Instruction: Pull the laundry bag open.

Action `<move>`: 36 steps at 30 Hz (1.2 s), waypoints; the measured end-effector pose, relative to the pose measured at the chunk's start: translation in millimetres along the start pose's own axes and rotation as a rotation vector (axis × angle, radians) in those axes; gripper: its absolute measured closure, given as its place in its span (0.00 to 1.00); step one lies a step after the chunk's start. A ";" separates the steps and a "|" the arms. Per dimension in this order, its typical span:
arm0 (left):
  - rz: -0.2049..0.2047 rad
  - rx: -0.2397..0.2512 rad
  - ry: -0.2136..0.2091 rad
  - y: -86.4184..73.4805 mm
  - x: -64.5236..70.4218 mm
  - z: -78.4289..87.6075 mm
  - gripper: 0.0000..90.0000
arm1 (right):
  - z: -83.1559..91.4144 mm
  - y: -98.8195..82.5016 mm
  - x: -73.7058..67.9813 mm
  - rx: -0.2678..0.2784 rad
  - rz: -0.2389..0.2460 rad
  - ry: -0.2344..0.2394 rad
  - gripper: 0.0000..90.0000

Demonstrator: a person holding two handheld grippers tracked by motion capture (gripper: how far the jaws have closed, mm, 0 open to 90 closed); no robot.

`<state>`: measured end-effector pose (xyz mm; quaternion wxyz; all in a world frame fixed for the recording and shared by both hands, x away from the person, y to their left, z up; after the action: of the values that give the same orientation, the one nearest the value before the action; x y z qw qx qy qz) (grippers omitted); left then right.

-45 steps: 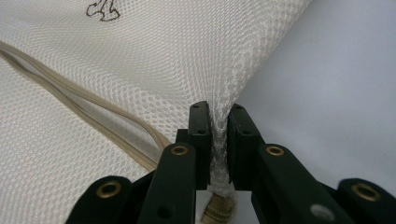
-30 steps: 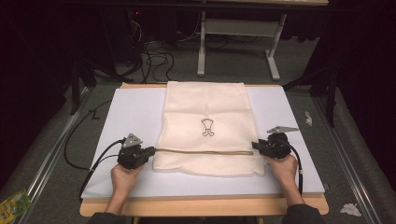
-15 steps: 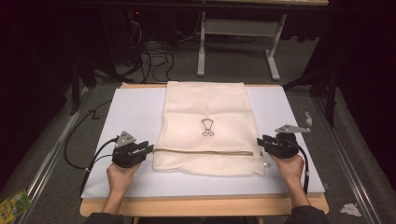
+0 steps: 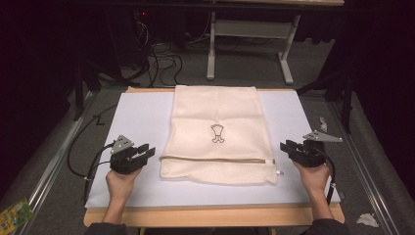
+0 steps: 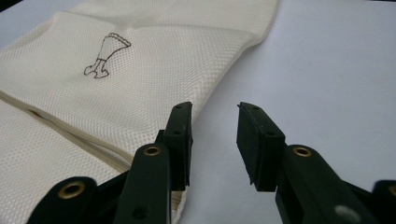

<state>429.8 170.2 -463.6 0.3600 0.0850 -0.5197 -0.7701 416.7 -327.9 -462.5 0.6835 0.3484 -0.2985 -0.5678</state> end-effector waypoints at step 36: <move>0.097 0.076 0.085 -10.2 -33.1 26.5 0.70 | 18.5 -21.2 48.1 0.040 -0.128 -0.050 0.72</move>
<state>435.7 213.1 -468.7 0.4151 0.1060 -0.5364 -0.7271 398.3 -380.1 -468.5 0.6312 0.3661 -0.3036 -0.6127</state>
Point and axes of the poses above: each handheld gripper's, and its own axes: z roughly backward along the jaws, y roughly out of its top, x roughly to its right, the point moved 7 cm from there along -z, roughly forward along the jaws, and after that the axes turned 14 degrees about -y, right-handed, at the moved point
